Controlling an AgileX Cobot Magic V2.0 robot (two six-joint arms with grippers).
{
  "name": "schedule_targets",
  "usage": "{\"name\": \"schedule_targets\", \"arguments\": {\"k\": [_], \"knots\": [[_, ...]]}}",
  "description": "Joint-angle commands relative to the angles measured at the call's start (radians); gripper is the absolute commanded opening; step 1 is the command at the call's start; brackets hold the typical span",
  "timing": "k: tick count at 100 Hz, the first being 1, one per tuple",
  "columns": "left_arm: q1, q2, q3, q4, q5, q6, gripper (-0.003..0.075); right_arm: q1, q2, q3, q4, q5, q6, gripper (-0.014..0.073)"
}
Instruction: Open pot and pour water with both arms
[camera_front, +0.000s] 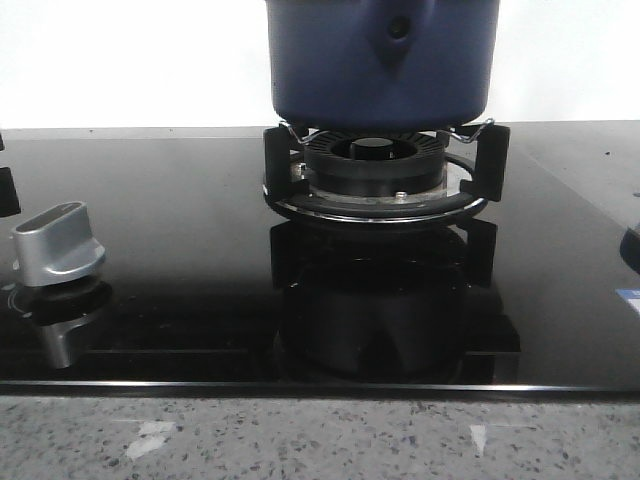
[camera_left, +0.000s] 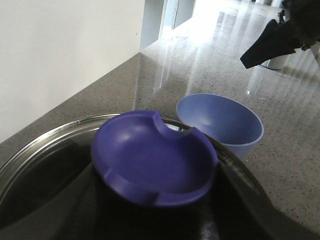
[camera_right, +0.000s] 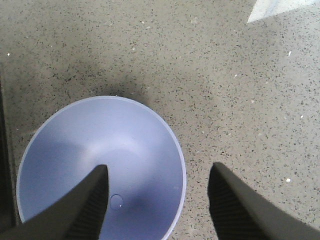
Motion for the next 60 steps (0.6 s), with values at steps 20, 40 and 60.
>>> {"name": "schedule_targets", "arguments": {"k": [20, 40, 60], "knots": [[-0.009, -0.042, -0.035, -0.100, 0.019, 0.009, 0.0191, -0.005, -0.034, -0.033, 0.012, -0.045, -0.002, 0.0395], [-0.009, -0.039, -0.035, -0.090, 0.024, 0.009, 0.0191, -0.005, -0.034, -0.033, 0.012, -0.045, -0.002, 0.0395], [-0.011, -0.039, -0.035, -0.069, 0.031, 0.009, 0.0191, -0.005, -0.034, -0.033, 0.014, -0.045, -0.002, 0.0395]]}}
